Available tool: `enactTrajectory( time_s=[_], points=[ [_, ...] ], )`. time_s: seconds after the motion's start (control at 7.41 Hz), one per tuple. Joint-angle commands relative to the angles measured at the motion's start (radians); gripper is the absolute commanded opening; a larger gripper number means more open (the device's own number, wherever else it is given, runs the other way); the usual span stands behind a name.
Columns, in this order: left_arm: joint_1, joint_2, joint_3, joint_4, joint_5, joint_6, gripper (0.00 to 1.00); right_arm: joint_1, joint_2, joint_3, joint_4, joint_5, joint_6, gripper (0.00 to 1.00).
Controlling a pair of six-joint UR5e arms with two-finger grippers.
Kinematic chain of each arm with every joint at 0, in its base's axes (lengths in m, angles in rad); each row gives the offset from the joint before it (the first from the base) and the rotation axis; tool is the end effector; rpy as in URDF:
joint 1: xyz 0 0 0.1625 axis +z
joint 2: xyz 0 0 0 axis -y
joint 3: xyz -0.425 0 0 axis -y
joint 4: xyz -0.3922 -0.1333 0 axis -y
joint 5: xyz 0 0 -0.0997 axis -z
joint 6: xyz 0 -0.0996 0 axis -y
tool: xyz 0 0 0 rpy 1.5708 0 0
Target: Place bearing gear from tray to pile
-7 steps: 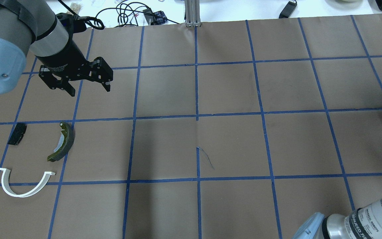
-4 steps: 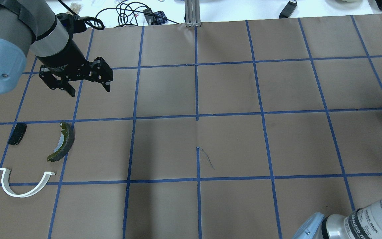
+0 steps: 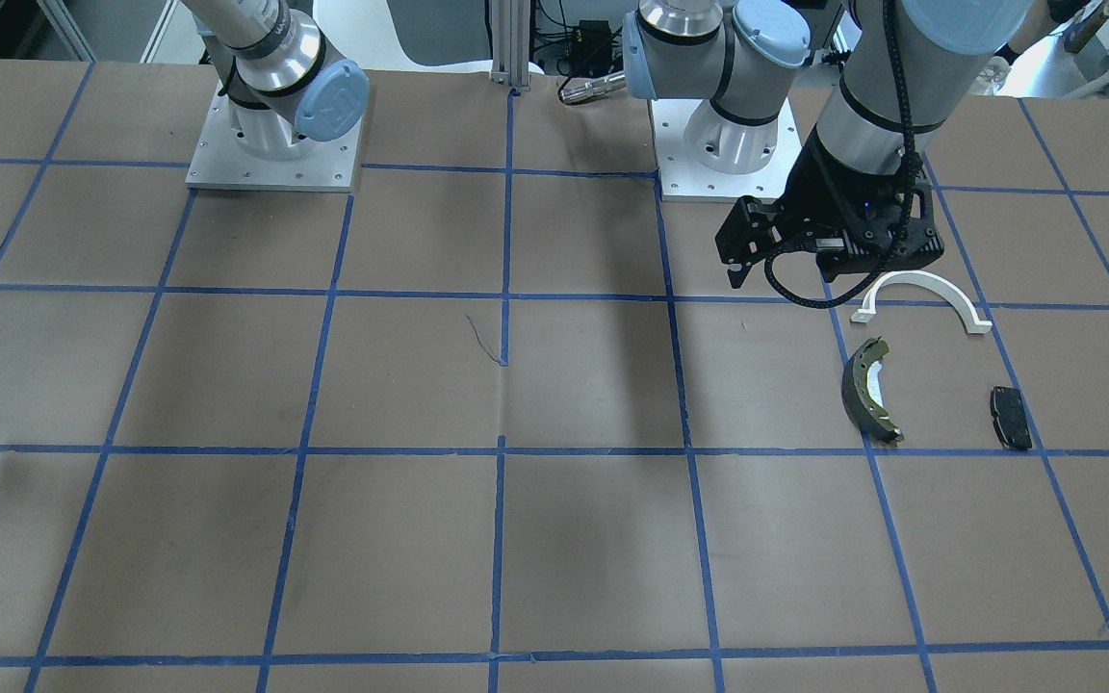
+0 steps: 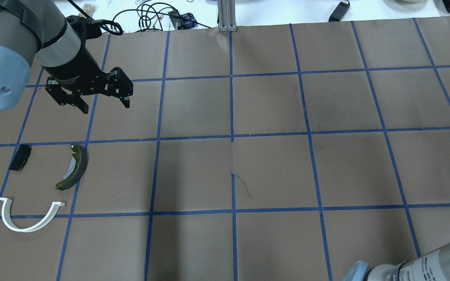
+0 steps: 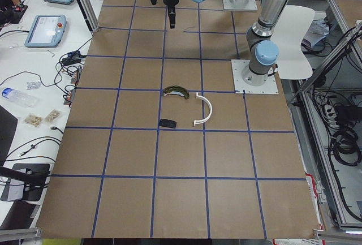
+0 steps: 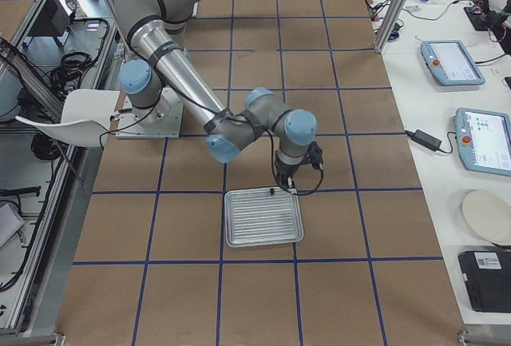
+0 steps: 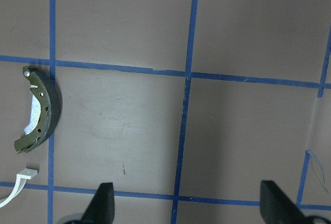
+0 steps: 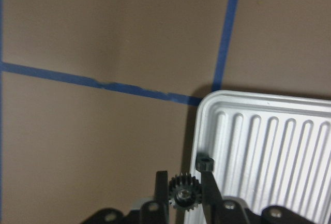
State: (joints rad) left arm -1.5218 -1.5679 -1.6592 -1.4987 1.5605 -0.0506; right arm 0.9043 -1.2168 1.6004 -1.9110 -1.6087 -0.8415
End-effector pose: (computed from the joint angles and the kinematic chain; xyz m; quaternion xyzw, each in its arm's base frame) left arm -0.1103 -0.4939 0.4531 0.0498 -0.9987 -0.0067 0.0051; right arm -0.2730 -0.5566 0.3106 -0.0878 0.9957 0.0288 0.0010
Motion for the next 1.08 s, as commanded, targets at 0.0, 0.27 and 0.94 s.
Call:
enactTrajectory(
  time_s=[0.0, 0.27, 0.94],
  points=[
    [0.0, 0.009, -0.016, 0.002, 0.0, 0.002, 1.0, 0.271, -0.021, 0.029, 0.014, 0.036, 0.353, 0.09],
    [0.0, 0.008, -0.019, 0.005, 0.0, 0.0, 1.0, 0.552, -0.021, 0.038, -0.012, 0.059, 0.688, 0.09],
    [0.0, 0.005, -0.019, 0.009, 0.0, 0.002, 1.0, 1.121, 0.115, 0.043, -0.25, 0.059, 1.099, 0.12]
  ],
)
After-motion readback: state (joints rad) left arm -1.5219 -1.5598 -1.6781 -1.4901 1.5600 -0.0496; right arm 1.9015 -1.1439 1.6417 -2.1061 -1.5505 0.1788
